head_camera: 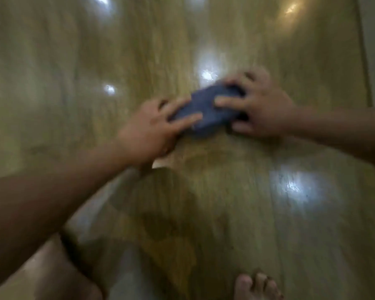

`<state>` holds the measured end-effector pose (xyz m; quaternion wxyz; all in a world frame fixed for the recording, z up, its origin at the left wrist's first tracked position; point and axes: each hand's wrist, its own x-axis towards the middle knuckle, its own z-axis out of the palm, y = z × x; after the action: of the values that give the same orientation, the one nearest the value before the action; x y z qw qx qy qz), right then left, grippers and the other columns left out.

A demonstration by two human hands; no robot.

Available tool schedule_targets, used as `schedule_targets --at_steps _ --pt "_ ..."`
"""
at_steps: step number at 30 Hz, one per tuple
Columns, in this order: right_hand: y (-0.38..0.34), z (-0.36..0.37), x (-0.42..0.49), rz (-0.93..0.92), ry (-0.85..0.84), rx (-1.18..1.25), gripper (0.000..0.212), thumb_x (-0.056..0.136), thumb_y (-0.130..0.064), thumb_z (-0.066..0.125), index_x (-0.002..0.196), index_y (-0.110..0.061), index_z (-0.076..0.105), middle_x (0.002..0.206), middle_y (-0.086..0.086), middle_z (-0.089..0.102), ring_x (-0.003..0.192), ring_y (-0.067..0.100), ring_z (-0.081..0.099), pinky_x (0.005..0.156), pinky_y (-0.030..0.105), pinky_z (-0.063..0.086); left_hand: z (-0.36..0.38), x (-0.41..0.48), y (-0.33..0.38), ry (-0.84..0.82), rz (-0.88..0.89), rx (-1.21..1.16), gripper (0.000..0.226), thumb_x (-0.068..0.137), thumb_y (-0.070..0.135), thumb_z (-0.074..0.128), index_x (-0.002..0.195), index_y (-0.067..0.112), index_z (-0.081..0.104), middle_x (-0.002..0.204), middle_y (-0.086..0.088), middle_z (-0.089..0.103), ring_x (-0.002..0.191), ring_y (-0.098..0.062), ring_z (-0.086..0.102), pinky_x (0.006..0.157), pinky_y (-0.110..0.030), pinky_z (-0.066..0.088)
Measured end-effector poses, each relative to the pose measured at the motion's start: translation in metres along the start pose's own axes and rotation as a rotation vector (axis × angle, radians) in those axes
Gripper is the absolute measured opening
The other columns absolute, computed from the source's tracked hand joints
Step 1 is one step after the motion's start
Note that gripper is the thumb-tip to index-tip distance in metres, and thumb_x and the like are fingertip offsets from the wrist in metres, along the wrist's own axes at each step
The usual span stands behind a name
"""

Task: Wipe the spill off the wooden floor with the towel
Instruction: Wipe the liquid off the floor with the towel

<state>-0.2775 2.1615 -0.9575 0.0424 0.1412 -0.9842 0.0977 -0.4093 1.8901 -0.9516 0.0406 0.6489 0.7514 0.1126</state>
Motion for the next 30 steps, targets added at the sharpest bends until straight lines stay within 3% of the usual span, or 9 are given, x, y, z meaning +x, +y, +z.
schedule_targets --at_steps 5,10,12,15,17,20,24,28,30 --pt "0.029 -0.022 0.146 0.276 -0.145 -0.049 0.069 0.079 -0.050 0.049 0.145 -0.031 0.040 0.140 0.014 0.047 0.121 0.042 0.051 0.099 0.048 0.045 -0.041 0.064 -0.081 -0.123 -0.497 0.112 0.058 0.077 0.017 0.053 0.133 0.025 0.040 0.142 -0.015 0.044 0.120 -0.045 0.047 0.101 -0.051 0.041" --pt "-0.043 -0.012 0.068 0.198 -0.123 0.013 0.072 0.070 -0.059 0.055 0.135 -0.029 0.045 0.121 0.020 0.052 0.103 0.041 0.050 0.088 0.047 0.044 -0.030 -0.003 0.010 -0.114 -0.530 0.094 0.063 0.074 0.054 0.056 0.128 0.023 0.046 0.143 -0.018 0.043 0.119 -0.048 0.045 0.102 -0.053 0.036" --pt "-0.097 -0.008 -0.004 0.086 -0.183 0.184 0.075 0.064 -0.060 0.065 0.129 -0.027 0.047 0.113 0.020 0.053 0.091 0.037 0.053 0.079 0.044 0.045 -0.018 -0.063 0.082 -0.112 -0.470 -0.048 0.051 0.079 0.051 0.060 0.122 0.024 0.051 0.135 -0.018 0.047 0.115 -0.049 0.046 0.098 -0.058 0.038" --pt "-0.163 -0.012 -0.088 -0.133 -0.410 0.321 0.076 0.058 -0.064 0.072 0.123 -0.034 0.048 0.110 0.013 0.048 0.082 0.028 0.052 0.074 0.039 0.041 0.002 -0.142 0.165 -0.151 -0.155 -0.133 0.022 0.097 0.045 0.044 0.116 0.034 0.048 0.122 -0.012 0.047 0.105 -0.041 0.049 0.080 -0.052 0.052" --pt "-0.162 -0.007 -0.095 -0.280 -0.489 0.338 0.072 0.058 -0.067 0.069 0.121 -0.038 0.050 0.105 0.008 0.050 0.082 0.024 0.048 0.073 0.036 0.032 0.009 -0.156 0.161 -0.175 0.044 -0.111 0.020 0.099 0.043 0.038 0.118 0.038 0.044 0.120 -0.008 0.047 0.098 -0.035 0.051 0.075 -0.046 0.058" --pt "-0.116 0.001 -0.054 -0.338 -0.311 0.307 0.066 0.071 -0.072 0.060 0.123 -0.032 0.048 0.100 0.009 0.044 0.085 0.023 0.041 0.075 0.039 0.035 -0.001 -0.119 0.099 -0.173 0.189 -0.077 0.038 0.088 0.040 0.051 0.125 0.037 0.044 0.126 -0.013 0.045 0.101 -0.037 0.050 0.090 -0.051 0.048" --pt "-0.018 0.001 0.044 0.043 -0.072 0.118 0.070 0.073 -0.059 0.058 0.135 -0.029 0.044 0.126 0.022 0.050 0.109 0.040 0.050 0.093 0.052 0.042 -0.016 -0.014 -0.014 -0.124 -0.176 0.196 0.062 0.081 0.035 0.058 0.139 0.032 0.039 0.143 -0.020 0.041 0.122 -0.045 0.042 0.103 -0.057 0.031" --pt "0.037 -0.013 0.120 0.312 -0.137 0.005 0.073 0.084 -0.049 0.060 0.150 -0.037 0.030 0.144 0.016 0.041 0.127 0.043 0.042 0.106 0.048 0.036 -0.039 0.101 -0.059 -0.273 -0.573 0.193 0.075 0.076 0.031 0.063 0.144 0.022 0.033 0.150 -0.013 0.037 0.147 -0.043 0.014 0.117 -0.066 0.003" --pt "0.033 -0.012 0.123 0.358 -0.150 -0.011 0.075 0.080 -0.054 0.052 0.150 -0.038 0.030 0.141 0.015 0.044 0.124 0.041 0.045 0.102 0.047 0.039 -0.040 0.113 -0.050 -0.295 -0.579 0.200 0.077 0.073 0.038 0.062 0.141 0.015 0.035 0.144 -0.014 0.042 0.143 -0.038 0.025 0.117 -0.062 0.011"
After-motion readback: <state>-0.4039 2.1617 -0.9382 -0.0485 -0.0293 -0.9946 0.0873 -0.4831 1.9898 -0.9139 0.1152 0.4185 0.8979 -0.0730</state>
